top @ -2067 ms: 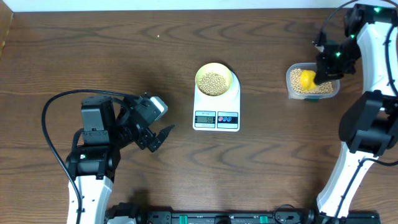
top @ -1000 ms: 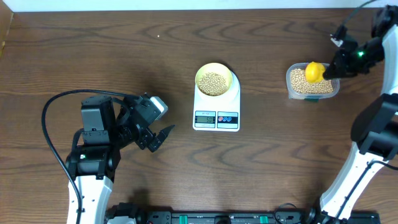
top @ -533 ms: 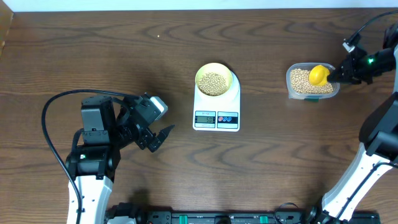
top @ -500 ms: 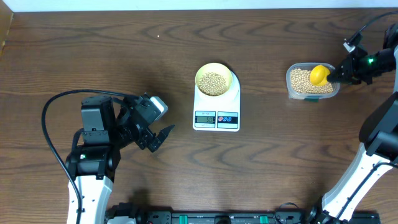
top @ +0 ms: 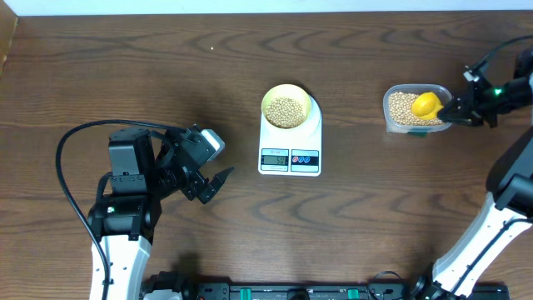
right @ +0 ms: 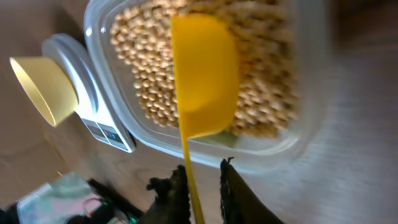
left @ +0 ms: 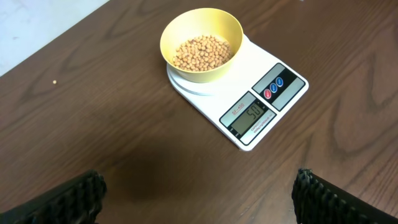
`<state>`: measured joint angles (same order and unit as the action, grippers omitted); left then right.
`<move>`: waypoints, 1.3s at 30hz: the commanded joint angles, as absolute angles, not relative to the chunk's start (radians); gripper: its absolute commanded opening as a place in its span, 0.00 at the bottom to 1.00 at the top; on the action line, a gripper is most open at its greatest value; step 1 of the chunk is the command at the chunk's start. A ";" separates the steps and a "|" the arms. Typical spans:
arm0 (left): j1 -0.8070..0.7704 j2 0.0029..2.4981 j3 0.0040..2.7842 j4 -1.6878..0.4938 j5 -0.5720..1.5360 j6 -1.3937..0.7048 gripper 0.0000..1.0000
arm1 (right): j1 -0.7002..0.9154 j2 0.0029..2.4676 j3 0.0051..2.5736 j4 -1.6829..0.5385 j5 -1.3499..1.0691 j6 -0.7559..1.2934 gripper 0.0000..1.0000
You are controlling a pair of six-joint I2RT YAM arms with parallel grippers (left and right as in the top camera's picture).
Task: Scoop item into bowl and weigh 50g on scale
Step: 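Open the right gripper and release the scoop handle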
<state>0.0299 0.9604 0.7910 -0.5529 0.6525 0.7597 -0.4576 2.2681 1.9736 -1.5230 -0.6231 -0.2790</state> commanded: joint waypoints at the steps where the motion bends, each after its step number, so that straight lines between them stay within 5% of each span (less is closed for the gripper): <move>1: 0.028 0.962 0.789 -0.552 0.666 0.763 0.98 | -0.507 2.276 1.971 -1.530 -0.647 -0.256 0.37; 3: 0.028 0.962 0.789 -0.552 0.666 0.763 0.98 | -0.519 2.276 1.971 -1.530 -0.646 -0.247 0.57; 6: 0.028 0.962 0.789 -0.552 0.666 0.763 0.98 | -0.533 2.276 1.971 -1.530 -0.646 -0.247 0.73; 16: 0.028 0.962 0.789 -0.552 0.666 0.763 0.97 | -0.562 2.276 1.978 -1.526 -0.619 -0.247 0.99; 39: 0.028 0.962 0.789 -0.552 0.666 0.763 0.98 | -0.564 2.249 2.505 -1.666 -0.496 -0.145 0.99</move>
<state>0.0299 0.9604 0.7910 -0.5526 0.6525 0.7597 -0.5838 2.2681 2.4275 -1.6550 -0.4965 -0.1635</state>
